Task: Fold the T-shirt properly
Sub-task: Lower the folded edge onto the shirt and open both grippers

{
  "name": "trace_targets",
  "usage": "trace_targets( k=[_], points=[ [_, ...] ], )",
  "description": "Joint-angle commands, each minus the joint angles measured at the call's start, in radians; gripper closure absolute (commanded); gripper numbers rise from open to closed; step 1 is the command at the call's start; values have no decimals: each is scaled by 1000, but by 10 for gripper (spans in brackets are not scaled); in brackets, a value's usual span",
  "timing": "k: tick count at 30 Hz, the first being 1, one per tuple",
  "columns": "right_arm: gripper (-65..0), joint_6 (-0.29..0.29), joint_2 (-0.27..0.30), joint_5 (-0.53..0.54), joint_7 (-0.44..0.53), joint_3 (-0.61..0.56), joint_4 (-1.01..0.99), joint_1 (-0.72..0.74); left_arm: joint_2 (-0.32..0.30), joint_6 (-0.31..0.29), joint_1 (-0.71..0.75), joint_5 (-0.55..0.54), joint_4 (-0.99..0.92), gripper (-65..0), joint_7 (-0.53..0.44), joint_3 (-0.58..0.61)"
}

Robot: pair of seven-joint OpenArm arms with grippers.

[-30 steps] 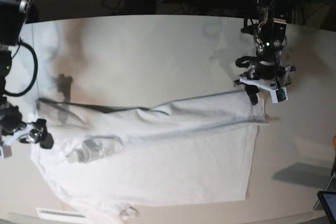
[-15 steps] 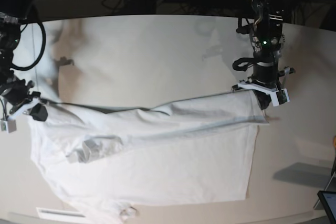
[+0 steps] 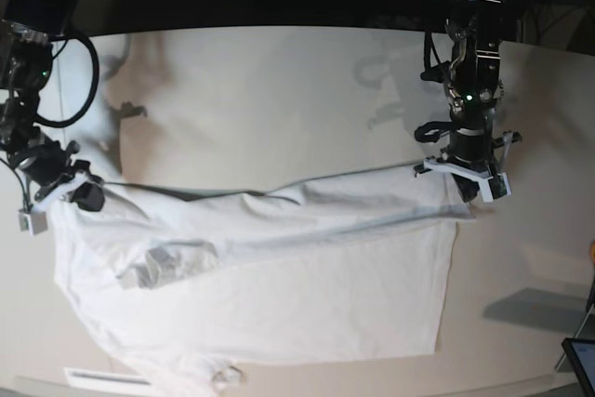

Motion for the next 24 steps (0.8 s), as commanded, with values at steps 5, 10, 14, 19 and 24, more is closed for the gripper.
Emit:
trace_targets(
  k=[5, 10, 14, 19, 24],
  points=[
    [-74, 3, 65, -60, 25, 9, 21, 24, -12, -2, -11, 8, -63, 0, -26, -4],
    [-268, 3, 65, -185, 27, 10, 17, 23, -13, -4, -37, 8, -152, 0, -32, -4],
    [-408, 8, 65, -270, 29, 10, 14, 46, -30, -4, -42, 9, -161, 0, -32, -4],
    [-466, 11, 69, -316, 75, 6, -35, 70, -38, -4, -56, 9, -162, 0, -29, -5],
    [-424, 75, 71, -316, 88, 4, -148, 101, -38, -4, -62, 9, -165, 0, -28, -4]
  ],
)
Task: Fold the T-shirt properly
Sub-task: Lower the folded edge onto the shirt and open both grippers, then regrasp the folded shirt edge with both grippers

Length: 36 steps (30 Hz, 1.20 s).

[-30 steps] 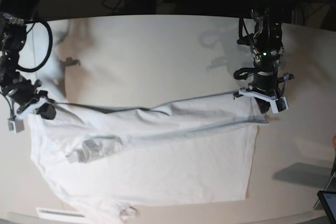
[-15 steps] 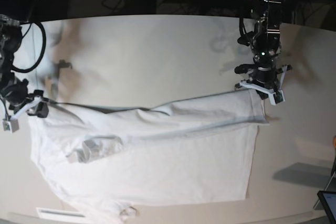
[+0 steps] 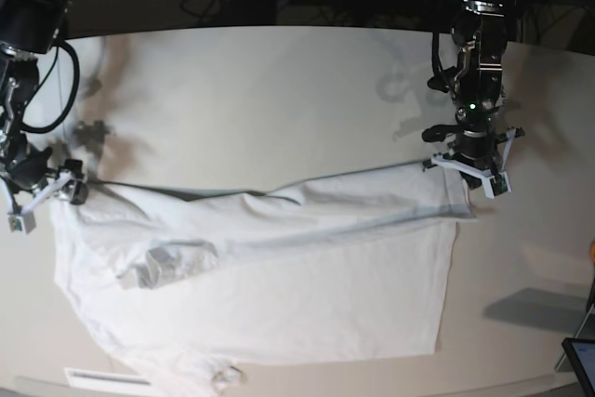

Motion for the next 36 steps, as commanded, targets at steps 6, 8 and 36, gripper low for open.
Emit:
trace_targets(
  k=[6, 8, 36],
  points=[
    [-351, 35, 14, 15, 25, 4, -18, 34, -8, 2, -13, 9, 9, 0, -21, -4],
    [-325, 35, 14, 15, 25, 4, -17, 34, -10, 2, -13, 9, 9, 0, -21, 3],
    [-49, 35, 65, 11, 17, 2, -144, 89, -62, 2, -105, 11, -139, 0, -26, 112]
  ],
)
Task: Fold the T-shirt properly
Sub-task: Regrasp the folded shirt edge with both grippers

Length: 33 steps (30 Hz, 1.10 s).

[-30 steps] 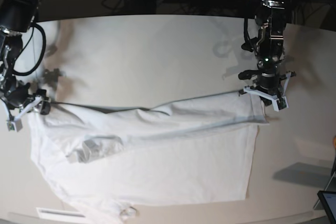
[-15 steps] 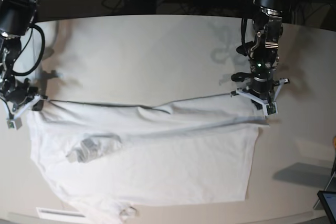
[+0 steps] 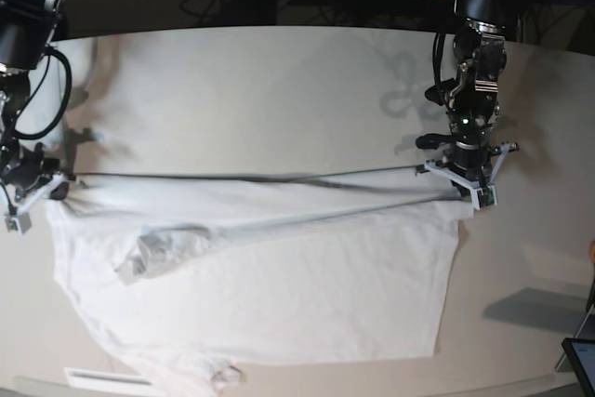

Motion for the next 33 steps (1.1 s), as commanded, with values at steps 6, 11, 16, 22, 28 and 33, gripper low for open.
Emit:
trace_targets(
  k=[6, 11, 16, 22, 28, 33],
  points=[
    [-302, 0, 25, 8, 18, 2, 81, 26, -18, 7, -11, 7, 19, 0, 5, -11],
    [-325, 3, 18, 14, 18, 4, 214, 15, -28, 7, 16, -4, 125, 0, 11, -12],
    [-325, 4, -13, 18, -37, 4, 392, -53, -19, 7, 112, -5, 303, 0, 31, -46],
    [-324, 6, -76, 18, -94, 4, 484, -100, -11, 7, 180, -5, 444, 0, 66, -46],
    [-292, 6, -120, 18, -94, 2, 490, -112, 4, 7, 126, -5, 406, 0, 67, -48],
    [-160, 6, -117, 18, -94, 2, 489, -115, 16, 7, 129, -5, 396, 0, 149, -48]
  ],
)
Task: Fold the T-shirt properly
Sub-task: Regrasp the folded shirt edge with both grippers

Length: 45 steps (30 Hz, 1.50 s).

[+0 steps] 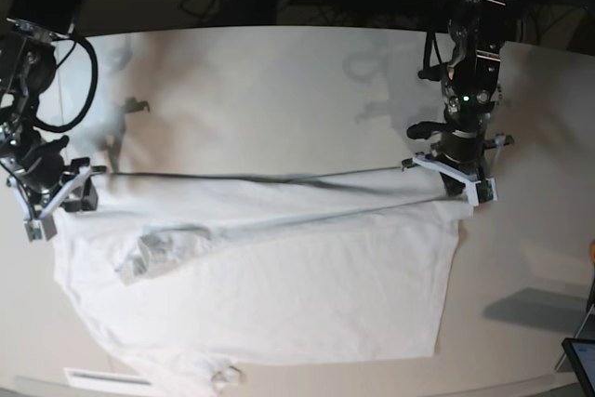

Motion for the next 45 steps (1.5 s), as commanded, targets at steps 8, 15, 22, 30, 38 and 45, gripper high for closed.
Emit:
trace_targets(
  k=[8, 15, 22, 30, 38, 45],
  points=[
    [0, 2, 15, 14, 22, 2, 18, 14, -10, -1, -14, 6, -57, 0, -21, -8],
    [0, 2, 15, 14, 20, 2, 19, 12, -10, -1, -51, 6, -149, 0, -27, -9],
    [0, 2, 11, 14, 20, 2, 13, 11, -10, -1, -118, 6, -172, 0, -21, -9],
    [0, 2, 12, 14, 20, 2, 13, 11, 11, -1, -181, 5, -297, 0, -27, -8],
    [0, 2, 11, 14, 20, 2, 13, 11, 34, -1, -275, 5, -307, 0, -21, 0],
    [0, 2, 12, 13, 20, 2, 13, 11, 69, -3, -395, 6, -496, 0, -27, 3]
  ],
)
